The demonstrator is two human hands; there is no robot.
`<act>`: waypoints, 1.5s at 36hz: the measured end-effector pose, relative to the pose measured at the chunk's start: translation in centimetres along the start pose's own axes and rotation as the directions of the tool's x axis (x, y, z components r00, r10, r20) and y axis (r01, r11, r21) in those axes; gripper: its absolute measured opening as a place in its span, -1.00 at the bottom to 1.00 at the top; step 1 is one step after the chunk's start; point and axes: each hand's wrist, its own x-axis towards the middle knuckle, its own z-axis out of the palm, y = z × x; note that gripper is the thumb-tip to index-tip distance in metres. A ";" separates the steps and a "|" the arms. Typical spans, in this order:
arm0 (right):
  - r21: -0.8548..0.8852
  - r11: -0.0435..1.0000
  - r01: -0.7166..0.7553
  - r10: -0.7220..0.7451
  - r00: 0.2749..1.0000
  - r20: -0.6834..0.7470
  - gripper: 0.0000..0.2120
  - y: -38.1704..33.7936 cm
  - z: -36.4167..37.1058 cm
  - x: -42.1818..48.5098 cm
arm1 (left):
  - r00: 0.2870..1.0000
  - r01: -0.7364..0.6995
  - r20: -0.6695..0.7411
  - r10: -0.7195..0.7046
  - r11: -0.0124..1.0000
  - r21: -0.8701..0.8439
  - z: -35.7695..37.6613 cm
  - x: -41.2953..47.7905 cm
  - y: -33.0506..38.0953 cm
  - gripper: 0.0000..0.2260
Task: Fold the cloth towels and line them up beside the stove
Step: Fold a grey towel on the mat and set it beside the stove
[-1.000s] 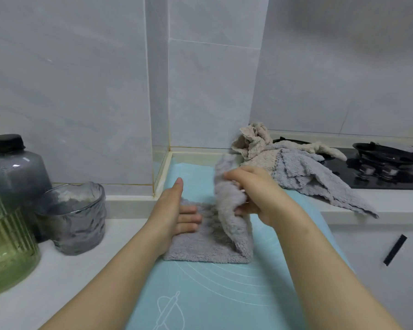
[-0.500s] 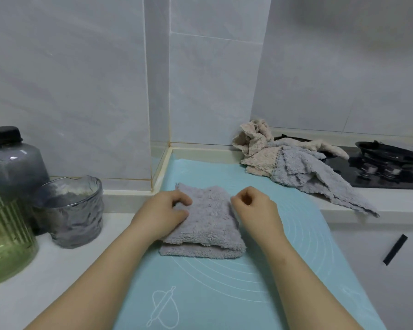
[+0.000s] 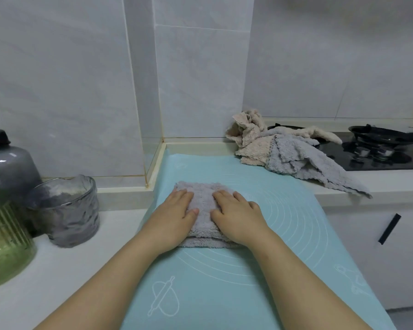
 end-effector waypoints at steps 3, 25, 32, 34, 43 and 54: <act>0.028 0.999 -0.014 0.013 0.999 0.037 -0.51 0.2 0.1 0.0 | 0.999 0.010 0.051 -0.012 0.999 0.030 0.2 -0.3 0.2 -0.54; 0.276 0.941 -0.196 0.263 0.937 -0.231 -0.43 1.5 1.3 -0.2 | 0.954 0.219 -0.189 -0.233 0.971 -0.095 -0.1 0.4 -1.1 -0.61; 0.195 0.956 -0.218 0.259 0.940 -0.221 -0.36 1.0 1.8 -0.2 | 0.917 0.355 -0.200 -0.345 0.935 0.017 0.1 0.9 -1.1 -0.51; 0.215 0.952 -0.220 0.267 0.936 -0.228 -0.20 0.8 1.7 -0.5 | 0.908 0.385 -0.185 -0.376 0.923 0.010 0.0 0.7 -0.7 -0.52; 0.378 0.863 -0.335 0.402 0.909 -0.112 -0.68 -0.8 -0.6 -2.4 | 0.814 0.574 0.174 -0.554 0.813 -0.094 -3.2 1.2 0.6 -0.62; 0.901 0.158 -0.404 0.577 0.778 0.248 -0.84 0.4 -5.4 -4.8 | 0.766 0.632 0.504 -0.399 0.322 -0.705 -4.7 1.1 4.3 -0.81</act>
